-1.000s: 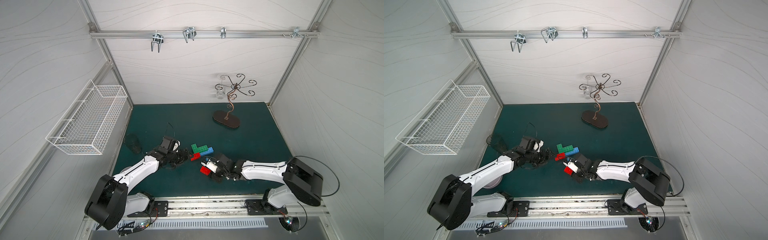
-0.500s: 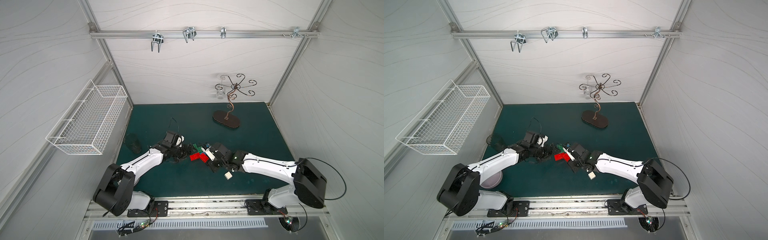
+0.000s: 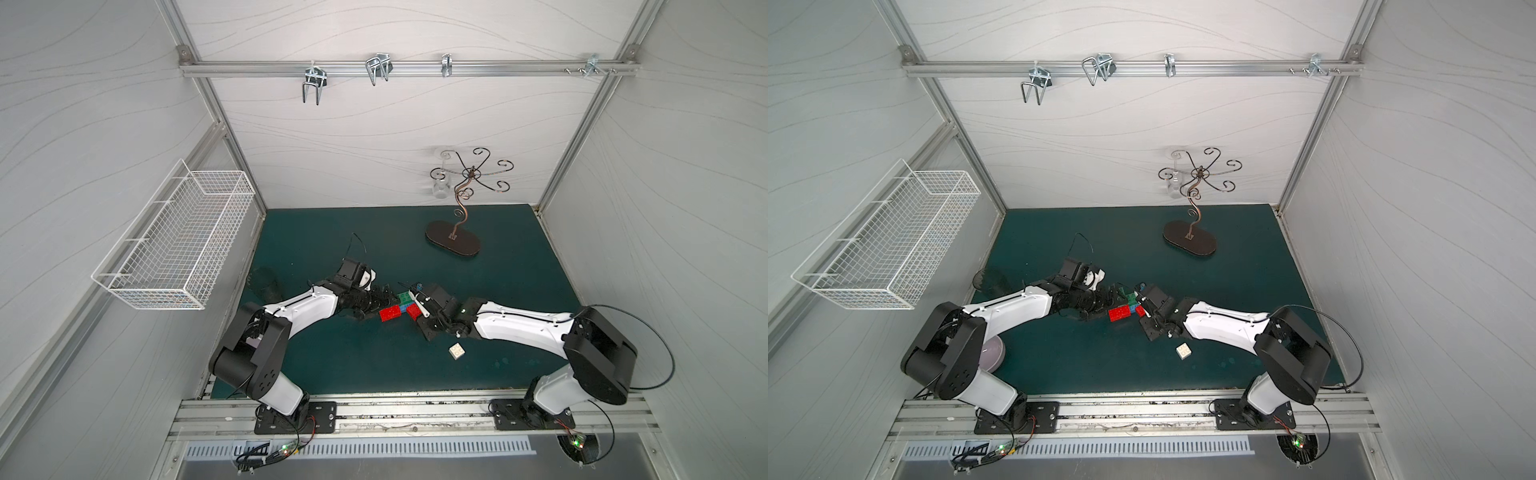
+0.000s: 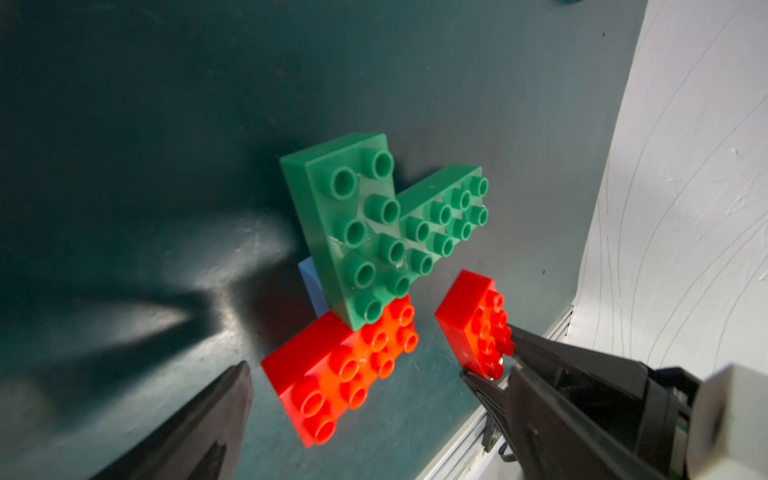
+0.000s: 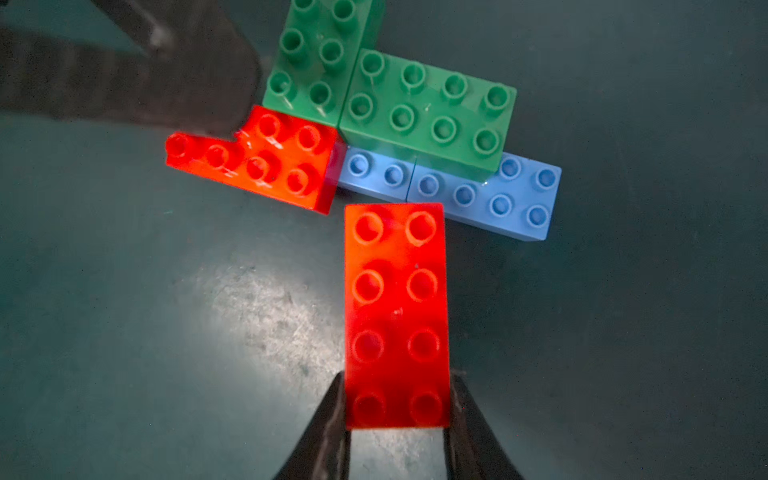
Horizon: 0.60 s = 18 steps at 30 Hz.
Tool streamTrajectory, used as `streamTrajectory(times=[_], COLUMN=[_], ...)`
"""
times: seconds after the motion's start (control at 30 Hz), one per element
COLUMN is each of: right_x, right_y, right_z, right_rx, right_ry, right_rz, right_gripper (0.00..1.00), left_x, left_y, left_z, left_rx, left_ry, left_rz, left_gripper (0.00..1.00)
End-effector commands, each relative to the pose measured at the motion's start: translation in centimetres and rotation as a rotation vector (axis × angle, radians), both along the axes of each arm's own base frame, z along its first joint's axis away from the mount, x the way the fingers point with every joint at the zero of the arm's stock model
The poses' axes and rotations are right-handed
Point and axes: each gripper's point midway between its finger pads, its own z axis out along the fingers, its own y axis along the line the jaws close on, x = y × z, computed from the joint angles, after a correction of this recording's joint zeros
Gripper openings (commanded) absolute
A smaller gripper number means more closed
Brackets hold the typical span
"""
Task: Assemble a small pinwheel with lego
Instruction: Assemble the lego brick with the lego brick.
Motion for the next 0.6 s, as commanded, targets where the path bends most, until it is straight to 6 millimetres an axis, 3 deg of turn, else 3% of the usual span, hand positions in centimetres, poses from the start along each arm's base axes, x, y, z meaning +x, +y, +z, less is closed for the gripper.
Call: streamTrajectory(times=[0.0, 0.3, 0.57], right_x=[1.0, 1.9, 1.9], right_y=[0.9, 2.0, 2.4], right_z=[0.3, -1.0, -0.9], right_rx=[0.032, 0.033, 0.047], right_ry=[-0.006, 0.033, 0.03], right_rz=[-0.023, -0.014, -0.004], right_gripper=[0.14, 0.14, 0.14], left_x=[0.6, 0.2, 0.3], left_y=[-1.0, -0.6, -0.3], left_z=[0.5, -0.9, -2.3], left_rx=[-0.034, 0.015, 0.063], left_ry=[-0.049, -0.026, -0.017], left_rz=[-0.042, -0.065, -0.061], left_gripper=[1.0, 1.0, 1.0])
